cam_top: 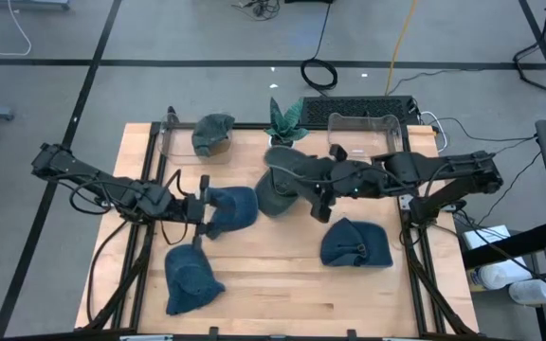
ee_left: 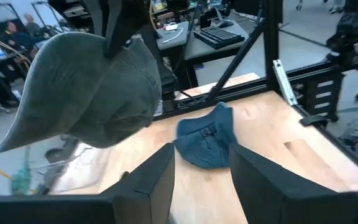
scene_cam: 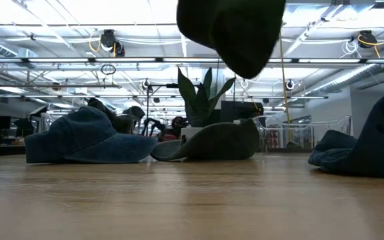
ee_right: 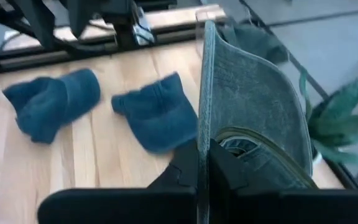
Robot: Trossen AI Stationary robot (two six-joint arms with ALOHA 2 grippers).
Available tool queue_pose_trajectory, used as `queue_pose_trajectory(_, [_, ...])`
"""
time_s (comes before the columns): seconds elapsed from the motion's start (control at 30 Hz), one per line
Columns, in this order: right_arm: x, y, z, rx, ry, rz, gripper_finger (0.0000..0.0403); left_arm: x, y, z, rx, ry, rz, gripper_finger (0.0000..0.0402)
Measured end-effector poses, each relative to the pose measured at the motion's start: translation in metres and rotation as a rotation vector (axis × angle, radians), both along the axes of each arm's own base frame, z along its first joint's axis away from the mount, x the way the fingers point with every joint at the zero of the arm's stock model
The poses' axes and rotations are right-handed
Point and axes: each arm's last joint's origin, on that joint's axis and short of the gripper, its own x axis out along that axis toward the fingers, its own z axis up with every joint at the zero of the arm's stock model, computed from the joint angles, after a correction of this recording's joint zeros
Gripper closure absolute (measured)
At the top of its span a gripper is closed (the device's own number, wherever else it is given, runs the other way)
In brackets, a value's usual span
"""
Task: Pick & Place hat
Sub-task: Put the right green cap into the left transparent bin
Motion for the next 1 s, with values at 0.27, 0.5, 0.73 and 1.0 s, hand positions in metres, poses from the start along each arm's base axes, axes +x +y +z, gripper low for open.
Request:
queue_pose_trajectory(0.27, [0.009,-0.006,0.012,-0.015,-0.139,-0.003,0.0403,0.0,0.003,0.006,0.093,-0.062,0.152,0.0177])
queue_pose_trajectory(0.5, [0.015,-0.006,0.024,-0.02,-0.267,0.005,0.0403,0.0,0.006,0.008,0.15,-0.074,0.261,0.011])
queue_pose_trajectory(0.73, [0.019,-0.006,0.038,-0.021,-0.411,0.024,0.0403,-0.002,0.002,0.01,0.289,-0.074,0.274,0.0079])
queue_pose_trajectory(1.0, [0.025,-0.014,0.049,0.046,-0.546,0.116,0.0403,-0.006,-0.001,0.02,0.44,-0.117,0.384,0.0089])
